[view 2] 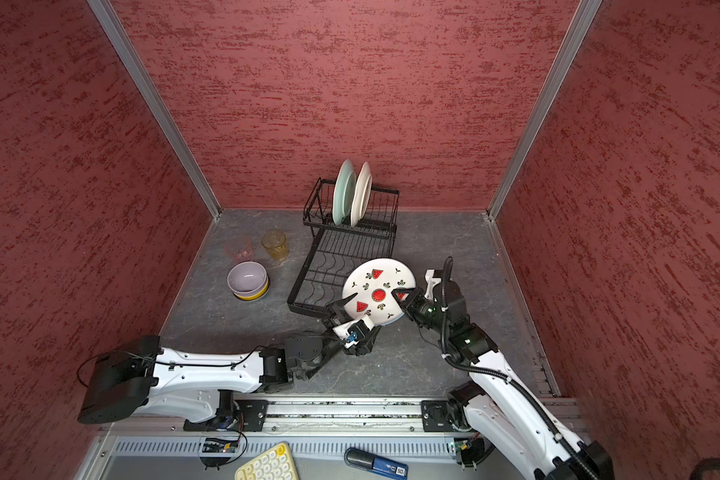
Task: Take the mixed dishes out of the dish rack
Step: 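Open the left gripper off the plate while the right gripper holds it, then lower the watermelon plate onto the table with the right gripper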
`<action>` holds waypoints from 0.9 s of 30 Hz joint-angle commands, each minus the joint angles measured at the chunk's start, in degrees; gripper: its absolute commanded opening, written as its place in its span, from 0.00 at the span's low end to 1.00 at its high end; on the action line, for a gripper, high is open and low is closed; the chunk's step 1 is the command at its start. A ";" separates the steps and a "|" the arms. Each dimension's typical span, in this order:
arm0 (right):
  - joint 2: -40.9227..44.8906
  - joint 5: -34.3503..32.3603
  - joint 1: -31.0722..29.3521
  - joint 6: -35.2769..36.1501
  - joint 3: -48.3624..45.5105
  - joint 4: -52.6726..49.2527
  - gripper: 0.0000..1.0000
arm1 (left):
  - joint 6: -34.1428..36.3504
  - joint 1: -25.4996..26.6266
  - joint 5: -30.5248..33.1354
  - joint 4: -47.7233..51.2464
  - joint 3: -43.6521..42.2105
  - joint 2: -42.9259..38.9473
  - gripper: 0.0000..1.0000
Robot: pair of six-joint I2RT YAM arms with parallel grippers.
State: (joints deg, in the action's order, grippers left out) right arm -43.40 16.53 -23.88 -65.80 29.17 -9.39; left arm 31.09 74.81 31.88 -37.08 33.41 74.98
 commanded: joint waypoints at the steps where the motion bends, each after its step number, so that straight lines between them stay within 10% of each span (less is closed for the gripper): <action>1: 3.66 -2.57 0.10 -0.10 -0.57 0.74 0.00 | -2.58 -1.39 2.91 -1.13 -0.59 -1.94 1.00; 14: 2.66 -13.01 5.45 8.75 3.19 -4.86 0.00 | -9.18 -5.44 6.73 0.19 -2.90 -6.73 1.00; 27: -2.61 -7.41 23.69 10.42 3.94 -1.31 0.00 | -13.53 -9.18 8.01 3.97 -4.04 -11.69 1.00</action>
State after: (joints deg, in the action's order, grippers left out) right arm -45.41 7.49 -2.35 -56.27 30.39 -18.02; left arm 19.16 66.11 39.51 -34.39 29.89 64.31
